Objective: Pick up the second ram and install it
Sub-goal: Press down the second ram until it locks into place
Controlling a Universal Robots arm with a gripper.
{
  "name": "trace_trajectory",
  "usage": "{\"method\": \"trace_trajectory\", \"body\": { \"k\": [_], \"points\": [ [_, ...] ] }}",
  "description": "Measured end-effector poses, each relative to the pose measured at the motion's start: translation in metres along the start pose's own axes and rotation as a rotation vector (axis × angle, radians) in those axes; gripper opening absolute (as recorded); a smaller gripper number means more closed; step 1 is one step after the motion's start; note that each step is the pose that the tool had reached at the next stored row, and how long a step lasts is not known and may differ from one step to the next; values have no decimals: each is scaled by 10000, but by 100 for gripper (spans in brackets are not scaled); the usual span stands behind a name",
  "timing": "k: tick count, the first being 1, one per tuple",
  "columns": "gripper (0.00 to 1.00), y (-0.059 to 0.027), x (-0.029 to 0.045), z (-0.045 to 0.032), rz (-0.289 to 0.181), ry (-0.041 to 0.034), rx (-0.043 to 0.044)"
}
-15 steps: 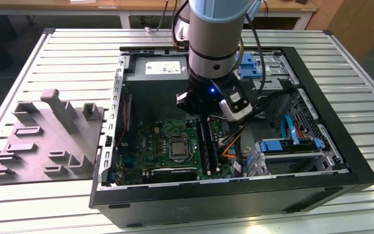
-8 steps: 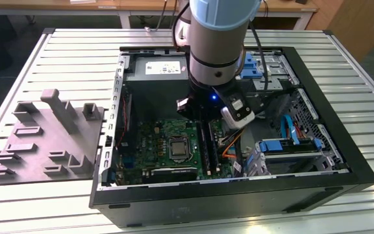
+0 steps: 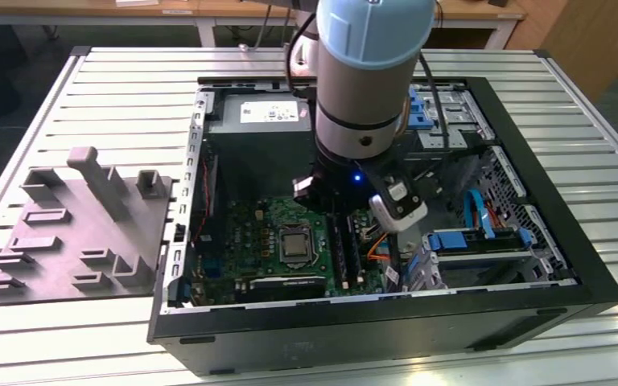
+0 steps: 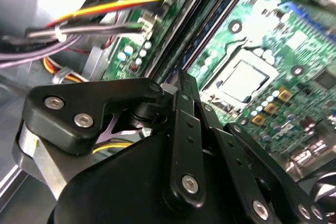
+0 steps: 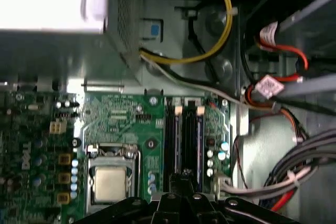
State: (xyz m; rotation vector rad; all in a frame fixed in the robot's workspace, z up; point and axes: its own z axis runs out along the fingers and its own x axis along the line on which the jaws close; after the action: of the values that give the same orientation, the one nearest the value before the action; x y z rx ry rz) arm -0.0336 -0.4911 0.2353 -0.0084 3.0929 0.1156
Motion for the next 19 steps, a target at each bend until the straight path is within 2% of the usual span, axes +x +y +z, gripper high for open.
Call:
{"method": "trace_trajectory", "body": {
  "k": [9, 15, 19],
  "points": [
    [10, -227, 1, -17, 0, 0, 0],
    [10, -340, 2, -24, 0, 0, 0],
    [10, -383, 2, -25, 1, 0, 0]
  ]
}}
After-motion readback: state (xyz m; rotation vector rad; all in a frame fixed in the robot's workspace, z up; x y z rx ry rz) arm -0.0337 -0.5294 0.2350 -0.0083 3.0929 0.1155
